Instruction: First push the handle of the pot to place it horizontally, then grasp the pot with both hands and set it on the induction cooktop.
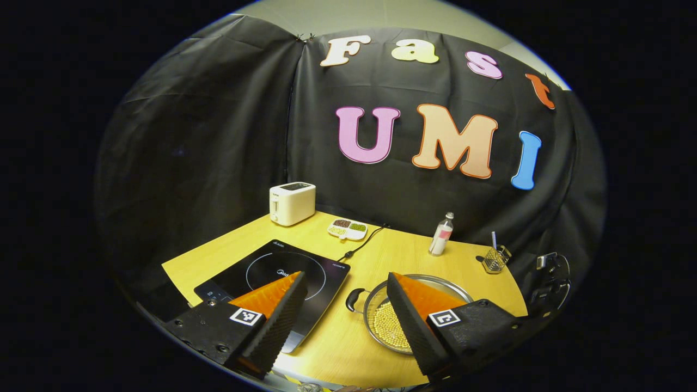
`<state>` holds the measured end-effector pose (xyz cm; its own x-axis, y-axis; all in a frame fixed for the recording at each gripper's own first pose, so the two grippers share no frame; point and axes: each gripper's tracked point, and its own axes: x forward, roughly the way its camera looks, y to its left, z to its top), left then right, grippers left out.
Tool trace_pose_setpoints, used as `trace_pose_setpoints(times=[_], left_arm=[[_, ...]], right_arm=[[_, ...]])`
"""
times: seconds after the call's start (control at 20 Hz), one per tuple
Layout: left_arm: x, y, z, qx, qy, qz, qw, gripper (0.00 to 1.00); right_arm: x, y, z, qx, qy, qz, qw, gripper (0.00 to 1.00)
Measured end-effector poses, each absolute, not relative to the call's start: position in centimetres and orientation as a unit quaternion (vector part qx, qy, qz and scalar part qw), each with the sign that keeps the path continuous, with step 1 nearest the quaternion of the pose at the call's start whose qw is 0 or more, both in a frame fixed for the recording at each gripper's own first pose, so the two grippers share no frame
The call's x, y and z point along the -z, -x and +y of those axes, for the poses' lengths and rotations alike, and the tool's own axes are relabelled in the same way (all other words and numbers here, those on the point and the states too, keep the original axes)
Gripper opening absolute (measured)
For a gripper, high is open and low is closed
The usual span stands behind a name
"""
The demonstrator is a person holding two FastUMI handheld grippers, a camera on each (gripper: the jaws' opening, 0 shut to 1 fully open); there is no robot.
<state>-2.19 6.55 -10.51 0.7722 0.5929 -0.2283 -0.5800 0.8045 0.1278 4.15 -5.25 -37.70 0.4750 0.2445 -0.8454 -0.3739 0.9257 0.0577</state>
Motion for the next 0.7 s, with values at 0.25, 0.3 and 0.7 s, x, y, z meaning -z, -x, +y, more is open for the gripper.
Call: trace_pose_setpoints(times=[0.25, 0.3, 0.7], left_arm=[[10.8, 2.4, 6.4, -0.308, -0.02, 0.132, 0.942, 0.91], [11.0, 2.3, 6.3, -0.304, -0.015, 0.135, 0.943, 0.96], [12.2, -0.3, 7.9, -0.24, -0.006, 0.157, 0.958, 0.96]], right_arm=[[37.4, -4.0, -5.6, -0.168, 0.062, 0.479, 0.859, 0.0], [37.0, -3.9, -5.8, -0.164, 0.063, 0.476, 0.862, 0.02], [32.0, -4.1, -6.4, -0.107, 0.029, 0.443, 0.889, 0.11]])
